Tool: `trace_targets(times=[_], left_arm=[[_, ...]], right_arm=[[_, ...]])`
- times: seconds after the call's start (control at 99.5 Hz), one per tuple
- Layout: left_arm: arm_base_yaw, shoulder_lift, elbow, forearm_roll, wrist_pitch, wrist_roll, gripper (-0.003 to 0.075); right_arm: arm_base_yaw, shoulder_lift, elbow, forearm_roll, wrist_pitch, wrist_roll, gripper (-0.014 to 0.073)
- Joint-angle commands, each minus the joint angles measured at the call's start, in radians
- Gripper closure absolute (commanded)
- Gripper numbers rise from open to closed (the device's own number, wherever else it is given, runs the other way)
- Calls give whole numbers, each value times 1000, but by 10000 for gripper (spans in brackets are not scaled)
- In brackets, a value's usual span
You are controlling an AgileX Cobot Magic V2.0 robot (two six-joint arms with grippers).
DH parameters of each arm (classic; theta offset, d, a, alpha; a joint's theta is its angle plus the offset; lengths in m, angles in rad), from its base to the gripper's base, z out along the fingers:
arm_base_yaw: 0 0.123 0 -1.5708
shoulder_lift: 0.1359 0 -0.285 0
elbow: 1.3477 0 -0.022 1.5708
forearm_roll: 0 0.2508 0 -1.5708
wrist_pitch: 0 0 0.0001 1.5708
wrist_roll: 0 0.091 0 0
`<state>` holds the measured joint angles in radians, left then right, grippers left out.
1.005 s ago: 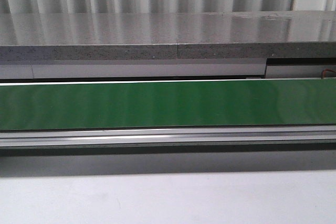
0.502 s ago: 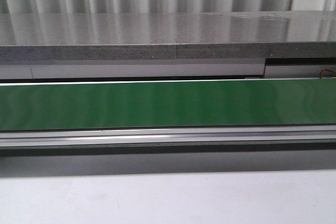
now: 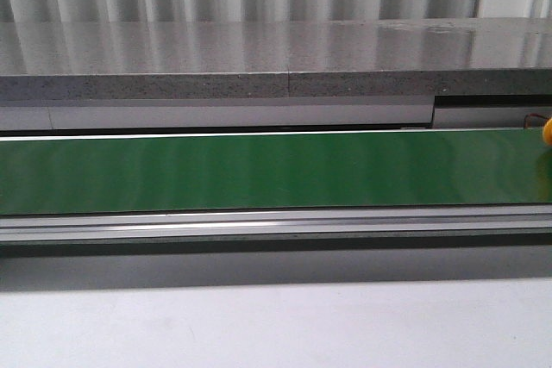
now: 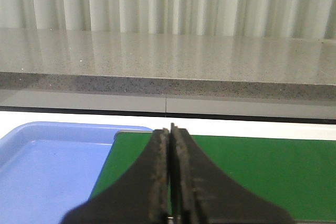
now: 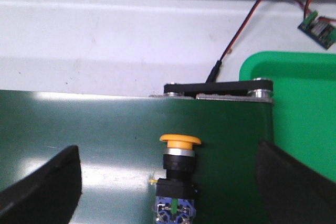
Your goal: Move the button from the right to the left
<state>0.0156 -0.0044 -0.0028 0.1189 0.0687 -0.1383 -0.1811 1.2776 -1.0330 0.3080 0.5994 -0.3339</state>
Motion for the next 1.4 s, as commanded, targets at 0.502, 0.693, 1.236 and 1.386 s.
trace_targets(times=[0.502,0.693,1.236,1.386], left_arm=[[1,-35,26,-3,-84,-8,740],[1,-35,26,-3,-84,-8,740],[1,-35,26,-3,-84,-8,740],[1,-35,26,-3,-84,-8,740]], right_arm=[[2,-629,320,-11,-90,-28,-2],[2,-766,382,-11,-94,-28,398],[2,-793,386,-11,-91,-28,662],[2,-793,386,-11,-91,-28,662]])
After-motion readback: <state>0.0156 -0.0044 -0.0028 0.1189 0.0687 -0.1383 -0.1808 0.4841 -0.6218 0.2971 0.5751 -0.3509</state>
